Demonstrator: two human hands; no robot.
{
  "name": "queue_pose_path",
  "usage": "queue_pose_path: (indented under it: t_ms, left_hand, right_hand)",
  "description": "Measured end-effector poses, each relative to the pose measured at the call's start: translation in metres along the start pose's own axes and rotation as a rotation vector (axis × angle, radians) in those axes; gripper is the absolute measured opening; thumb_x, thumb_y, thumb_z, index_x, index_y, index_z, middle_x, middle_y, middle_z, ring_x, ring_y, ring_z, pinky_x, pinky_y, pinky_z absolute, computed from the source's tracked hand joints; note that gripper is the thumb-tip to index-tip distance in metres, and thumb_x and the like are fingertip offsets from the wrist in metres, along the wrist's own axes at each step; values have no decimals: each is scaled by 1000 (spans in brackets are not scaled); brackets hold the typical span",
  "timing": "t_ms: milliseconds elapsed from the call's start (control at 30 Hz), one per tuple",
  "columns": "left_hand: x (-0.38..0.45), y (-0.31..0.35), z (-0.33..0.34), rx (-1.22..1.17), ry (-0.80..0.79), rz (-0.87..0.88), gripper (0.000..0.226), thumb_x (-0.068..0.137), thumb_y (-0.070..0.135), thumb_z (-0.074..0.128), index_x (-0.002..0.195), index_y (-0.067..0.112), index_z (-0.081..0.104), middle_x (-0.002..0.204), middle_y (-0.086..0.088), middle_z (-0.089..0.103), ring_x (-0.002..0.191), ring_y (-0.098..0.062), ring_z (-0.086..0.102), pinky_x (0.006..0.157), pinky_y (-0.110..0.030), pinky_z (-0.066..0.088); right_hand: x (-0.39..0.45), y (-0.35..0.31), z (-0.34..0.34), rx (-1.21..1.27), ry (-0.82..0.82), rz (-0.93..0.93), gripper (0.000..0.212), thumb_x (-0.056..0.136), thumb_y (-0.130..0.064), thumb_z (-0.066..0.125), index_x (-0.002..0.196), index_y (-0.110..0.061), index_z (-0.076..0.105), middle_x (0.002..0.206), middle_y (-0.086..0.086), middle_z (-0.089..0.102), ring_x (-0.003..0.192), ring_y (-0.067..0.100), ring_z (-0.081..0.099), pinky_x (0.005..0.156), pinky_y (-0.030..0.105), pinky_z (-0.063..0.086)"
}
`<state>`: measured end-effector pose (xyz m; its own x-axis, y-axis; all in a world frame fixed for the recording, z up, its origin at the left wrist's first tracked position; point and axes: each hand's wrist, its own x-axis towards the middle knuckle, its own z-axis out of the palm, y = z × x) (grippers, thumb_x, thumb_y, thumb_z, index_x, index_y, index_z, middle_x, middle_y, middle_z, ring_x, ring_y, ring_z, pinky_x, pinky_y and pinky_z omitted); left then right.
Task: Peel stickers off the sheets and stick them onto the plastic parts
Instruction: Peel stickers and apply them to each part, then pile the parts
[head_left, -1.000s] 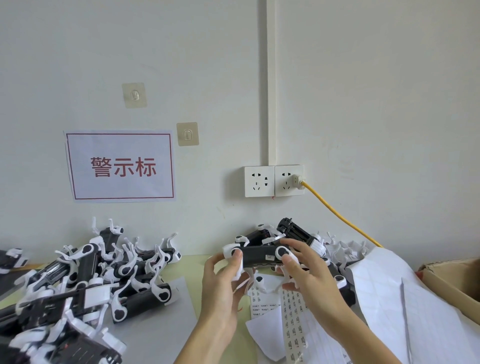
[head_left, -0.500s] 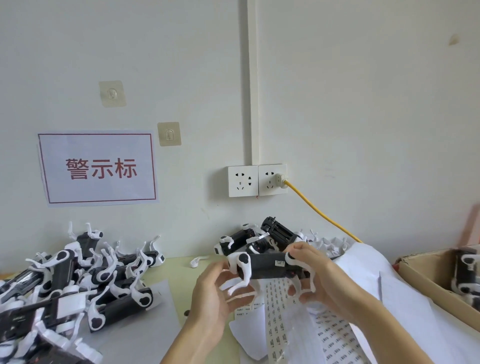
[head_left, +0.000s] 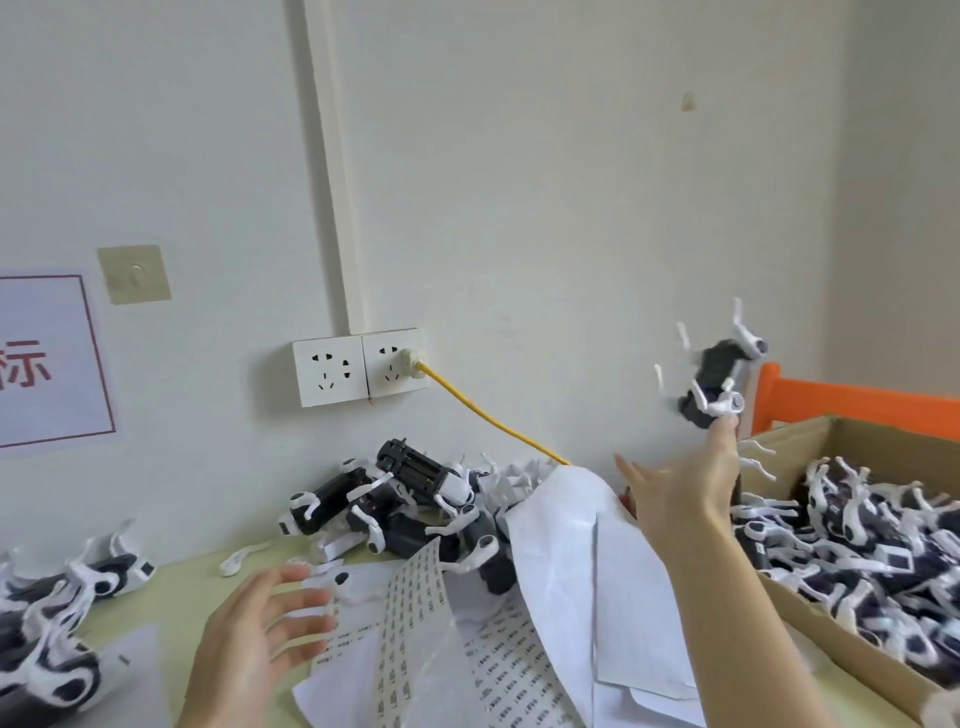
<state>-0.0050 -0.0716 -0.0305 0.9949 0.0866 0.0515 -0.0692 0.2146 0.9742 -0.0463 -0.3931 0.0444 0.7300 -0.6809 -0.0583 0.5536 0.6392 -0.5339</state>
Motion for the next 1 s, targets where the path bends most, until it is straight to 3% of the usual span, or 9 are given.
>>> queue_pose_path:
  t_ms: [67, 167, 233, 367, 567, 700, 833, 933, 1000]
  left_hand:
    - [3, -1, 1, 75, 7, 24, 27, 104, 16, 44, 95, 1, 65, 80, -24, 70, 68, -36, 61, 63, -41, 46]
    - [11, -1, 4, 330, 40, 99, 19, 101, 8, 51, 95, 9, 69, 89, -17, 73, 77, -33, 63, 67, -41, 50]
    - [17, 5, 4, 562, 45, 181, 16, 98, 9, 56, 94, 19, 68, 94, -5, 72, 88, -26, 65, 75, -39, 53]
    - [43, 26, -26, 1291, -91, 364, 24, 96, 27, 55, 120, 30, 58, 124, 5, 59, 122, -19, 51, 93, -32, 45]
    - [80, 88, -105, 2123, -222, -93, 68, 86, 74, 44, 145, 39, 37, 151, 2, 41, 139, -29, 36, 108, -47, 32]
    - [85, 121, -146, 2166, -406, -329, 69, 95, 64, 45, 154, 38, 22, 154, -2, 42, 137, -27, 43, 111, -38, 36]
    - [78, 119, -149, 2273, -445, -23, 51, 102, 29, 34, 152, 39, 26, 143, -2, 40, 127, -28, 46, 104, -43, 40]
    - [68, 98, -133, 2383, -539, 220, 46, 99, 39, 36, 144, 31, 37, 140, 0, 41, 132, -23, 36, 106, -46, 35]
    - [64, 79, -122, 2453, -625, 141, 53, 92, 41, 46, 142, 24, 40, 137, -4, 44, 132, -25, 37, 106, -48, 32]
  right_hand:
    - [-1, 6, 1, -129, 11, 21, 60, 103, -51, 38, 155, -23, 27, 162, 9, 23, 140, 39, 37, 105, 45, 44]
    - [-15, 28, 9, -525, -36, 34, 29, 104, -28, 42, 122, -11, 56, 146, 17, 44, 121, 38, 52, 90, 42, 51]
    - [-18, 45, 14, -796, -147, 13, 29, 99, -14, 44, 115, 8, 55, 137, 31, 46, 122, 51, 49, 95, 52, 53]
    - [-35, 73, 23, -1109, -409, -32, 32, 95, -13, 48, 120, -10, 67, 127, 11, 63, 119, 36, 57, 106, 55, 45]
    - [-47, 88, 29, -1241, -525, -106, 38, 97, -13, 45, 128, -19, 65, 133, 0, 62, 127, 23, 52, 110, 48, 42]
    - [-48, 90, 29, -1262, -550, -127, 37, 98, -14, 43, 127, -21, 66, 132, -2, 61, 128, 22, 51, 110, 49, 42]
    - [-49, 95, 30, -1295, -578, -161, 36, 99, -13, 44, 125, -20, 66, 131, 0, 61, 124, 21, 52, 107, 48, 44]
    - [-49, 98, 29, -1308, -597, -170, 34, 100, -18, 44, 125, -24, 65, 129, -1, 60, 115, 19, 55, 94, 37, 45]
    - [-49, 99, 28, -1317, -618, -173, 33, 101, -20, 43, 125, -26, 65, 127, -1, 60, 103, 12, 57, 82, 31, 41]
